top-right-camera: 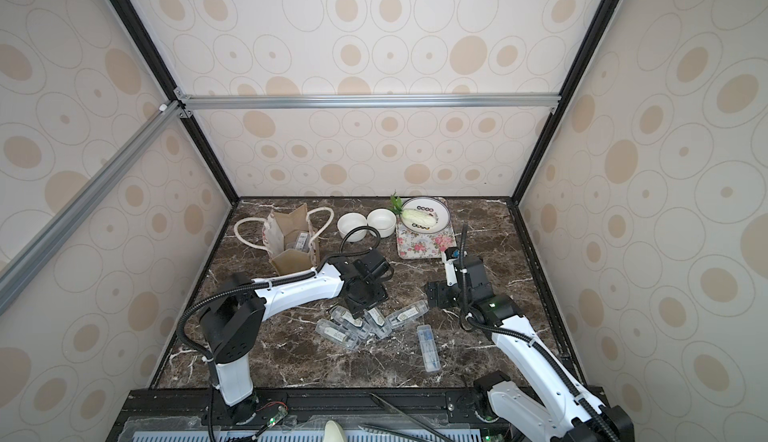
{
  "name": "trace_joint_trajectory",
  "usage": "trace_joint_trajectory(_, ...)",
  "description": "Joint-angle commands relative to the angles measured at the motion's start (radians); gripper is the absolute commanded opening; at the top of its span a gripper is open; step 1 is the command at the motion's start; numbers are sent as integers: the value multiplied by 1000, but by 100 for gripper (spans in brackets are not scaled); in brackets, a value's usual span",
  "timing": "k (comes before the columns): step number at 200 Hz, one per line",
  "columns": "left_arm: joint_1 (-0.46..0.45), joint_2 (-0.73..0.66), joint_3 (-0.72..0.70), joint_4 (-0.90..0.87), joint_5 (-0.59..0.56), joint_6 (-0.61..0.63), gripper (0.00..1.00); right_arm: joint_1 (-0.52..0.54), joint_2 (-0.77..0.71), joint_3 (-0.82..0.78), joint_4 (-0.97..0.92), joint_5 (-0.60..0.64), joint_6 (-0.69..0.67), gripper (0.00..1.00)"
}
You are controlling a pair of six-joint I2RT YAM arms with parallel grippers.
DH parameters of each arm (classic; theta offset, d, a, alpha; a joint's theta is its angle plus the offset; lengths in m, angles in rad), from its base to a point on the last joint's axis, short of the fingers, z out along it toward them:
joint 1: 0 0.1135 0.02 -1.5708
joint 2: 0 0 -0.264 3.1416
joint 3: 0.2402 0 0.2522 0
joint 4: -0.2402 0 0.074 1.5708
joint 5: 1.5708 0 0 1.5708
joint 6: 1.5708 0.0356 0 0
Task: Put the compass set into the canvas bag
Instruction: Pick up the compass set at the center of the board.
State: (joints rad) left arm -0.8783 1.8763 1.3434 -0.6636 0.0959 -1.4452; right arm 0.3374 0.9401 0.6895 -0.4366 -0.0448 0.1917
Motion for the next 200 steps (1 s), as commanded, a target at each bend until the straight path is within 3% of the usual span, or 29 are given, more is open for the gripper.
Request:
trace_joint_trajectory(1, -10, 29, 18, -33, -39, -51, 72, 5, 6, -24, 8, 2, -24, 90)
trace_joint_trajectory(99, -11, 70, 18, -46, -10, -74, 69, 6, 37, -28, 28, -4, -40, 90)
trace_joint_trajectory(200, 2, 138, 57, -52, 19, -57, 57, 5, 68, -27, 32, 3, -57, 90)
